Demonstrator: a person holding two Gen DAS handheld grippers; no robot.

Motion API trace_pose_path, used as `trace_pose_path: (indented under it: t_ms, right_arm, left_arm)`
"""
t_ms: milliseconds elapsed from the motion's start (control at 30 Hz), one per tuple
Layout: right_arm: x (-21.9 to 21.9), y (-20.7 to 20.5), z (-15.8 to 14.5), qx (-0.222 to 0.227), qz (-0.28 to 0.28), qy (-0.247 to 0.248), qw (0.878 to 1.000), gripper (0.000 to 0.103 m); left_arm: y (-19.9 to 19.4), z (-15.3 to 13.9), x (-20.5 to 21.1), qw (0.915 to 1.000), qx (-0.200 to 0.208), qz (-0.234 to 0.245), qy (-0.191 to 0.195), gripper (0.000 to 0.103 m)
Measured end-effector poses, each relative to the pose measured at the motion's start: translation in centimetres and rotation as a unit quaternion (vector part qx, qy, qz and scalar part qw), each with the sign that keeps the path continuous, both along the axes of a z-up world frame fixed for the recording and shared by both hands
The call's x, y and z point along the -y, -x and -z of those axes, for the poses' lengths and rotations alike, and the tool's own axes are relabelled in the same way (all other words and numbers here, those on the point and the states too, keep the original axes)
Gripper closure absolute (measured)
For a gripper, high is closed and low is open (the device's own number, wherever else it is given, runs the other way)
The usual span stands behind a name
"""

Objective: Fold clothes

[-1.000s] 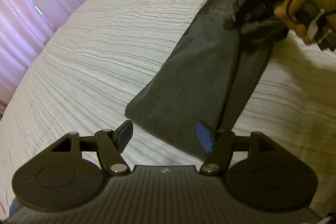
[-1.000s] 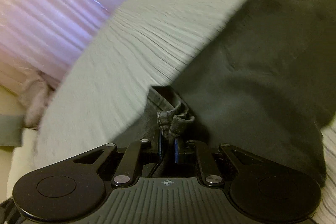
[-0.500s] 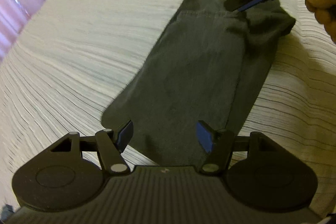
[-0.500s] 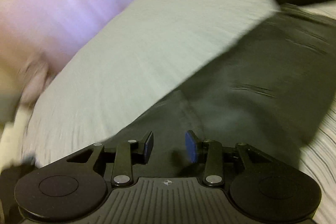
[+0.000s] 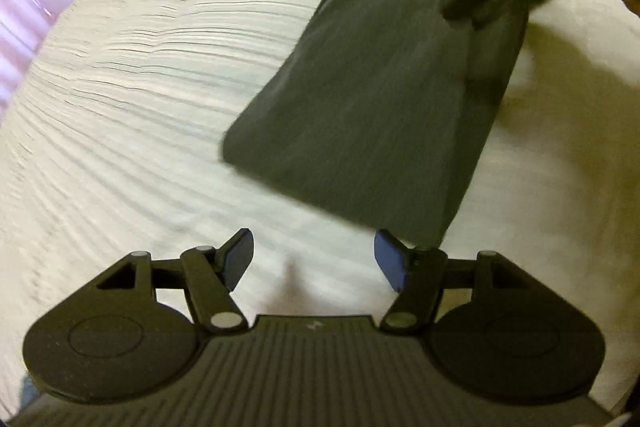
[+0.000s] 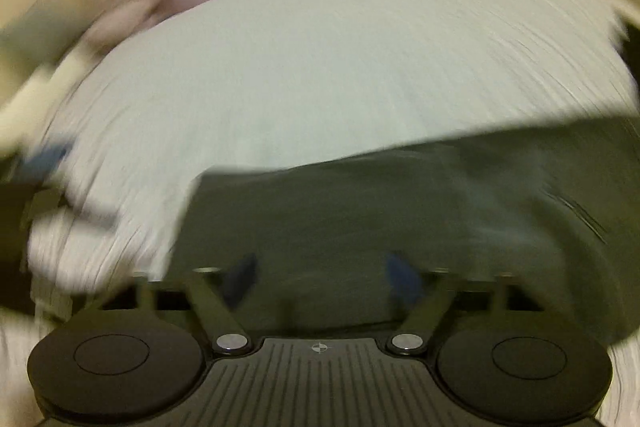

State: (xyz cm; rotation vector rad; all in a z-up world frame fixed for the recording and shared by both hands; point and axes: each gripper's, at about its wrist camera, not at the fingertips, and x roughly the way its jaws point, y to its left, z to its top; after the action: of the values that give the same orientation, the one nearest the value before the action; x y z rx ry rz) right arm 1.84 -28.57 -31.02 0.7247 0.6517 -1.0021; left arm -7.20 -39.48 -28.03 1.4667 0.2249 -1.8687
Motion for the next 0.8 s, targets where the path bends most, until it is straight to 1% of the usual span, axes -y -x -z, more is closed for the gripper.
trace_pose_path:
  t_ms: [33,67,133,200,233,300,367,400,467,500,533,567,600,633,667,700,733,767,800]
  right_arm:
    - [-0.9,-2.0,0.2,-0.016,-0.043,0.009,0.999,0.024]
    - [-2.0,-4.4,0.7,-0.044,-0.094,0.021,0.994,0.024]
    - [-3.6,-8.3,1.9,-0.095,-0.175,0.031,0.980,0.024]
    - [-5.1,-12.1,3.4,-0.166,-0.248,0.049,0.953,0.024]
    - [-5.9,-13.5,4.3,-0.206,-0.277,0.071,0.936,0.024]
    - [-7.1,-15.7,6.4,-0.281,-0.325,0.118,0.896,0.024]
    - [-7.8,-16.6,8.7,-0.347,-0.344,0.146,0.860,0.024]
    - [-7.8,-16.5,8.9,-0.355,-0.335,0.160,0.858,0.024]
    - [-7.5,-16.0,8.9,-0.345,-0.327,0.164,0.864,0.025]
    - [-7.4,-15.7,8.9,-0.339,-0.324,0.166,0.868,0.032]
    - [-7.3,-15.4,8.5,-0.324,-0.324,0.162,0.874,0.049]
    - [-7.2,-15.1,8.2,-0.308,-0.323,0.157,0.881,0.062]
    - [-7.2,-14.9,7.5,-0.299,-0.316,0.158,0.886,0.071]
    - [-7.2,-14.7,6.8,-0.289,-0.309,0.159,0.892,0.078]
    - [-7.0,-14.3,5.8,-0.274,-0.299,0.156,0.901,0.081]
    - [-6.7,-13.9,4.8,-0.259,-0.289,0.152,0.909,0.082]
    - [-6.5,-13.7,3.9,-0.249,-0.282,0.153,0.914,0.082]
    - [-6.3,-13.6,3.1,-0.240,-0.274,0.153,0.919,0.083]
    - [-6.1,-13.4,2.3,-0.231,-0.267,0.154,0.923,0.083]
  left_arm:
    - [-0.4,0.0,-0.3,0.9998,0.011,0.011,0.010,0.039]
    - [-0.8,0.0,-0.7,0.9992,0.024,0.023,0.020,0.038]
    - [-1.1,0.5,-1.5,0.9938,0.058,0.080,0.051,0.033]
    - [-1.2,1.1,-2.4,0.9826,0.077,0.149,0.079,0.024]
    - [-1.3,1.6,-2.6,0.9754,0.085,0.182,0.090,0.022]
    - [-1.3,2.5,-3.0,0.9592,0.100,0.241,0.108,0.020]
    - [-1.1,3.6,-3.0,0.9430,0.112,0.288,0.123,0.020]
    - [-0.9,4.2,-3.0,0.9351,0.116,0.308,0.131,0.020]
    - [-0.6,5.3,-2.8,0.9188,0.125,0.344,0.148,0.019]
    - [-0.4,5.9,-2.6,0.9108,0.129,0.360,0.156,0.019]
    - [-0.2,6.6,-2.4,0.9019,0.135,0.375,0.167,0.019]
    - [0.0,7.2,-2.2,0.8936,0.140,0.389,0.175,0.019]
    - [0.2,7.7,-2.0,0.8851,0.144,0.403,0.182,0.019]
    - [0.5,8.1,-1.8,0.8771,0.144,0.416,0.192,0.019]
    - [0.7,8.4,-1.5,0.8715,0.143,0.425,0.199,0.020]
    - [0.9,8.6,-1.2,0.8669,0.142,0.432,0.205,0.021]
    - [1.2,8.7,-0.8,0.8637,0.141,0.437,0.207,0.023]
    - [1.4,8.8,-0.2,0.8622,0.140,0.441,0.206,0.031]
    - [1.6,8.9,0.3,0.8609,0.139,0.445,0.203,0.047]
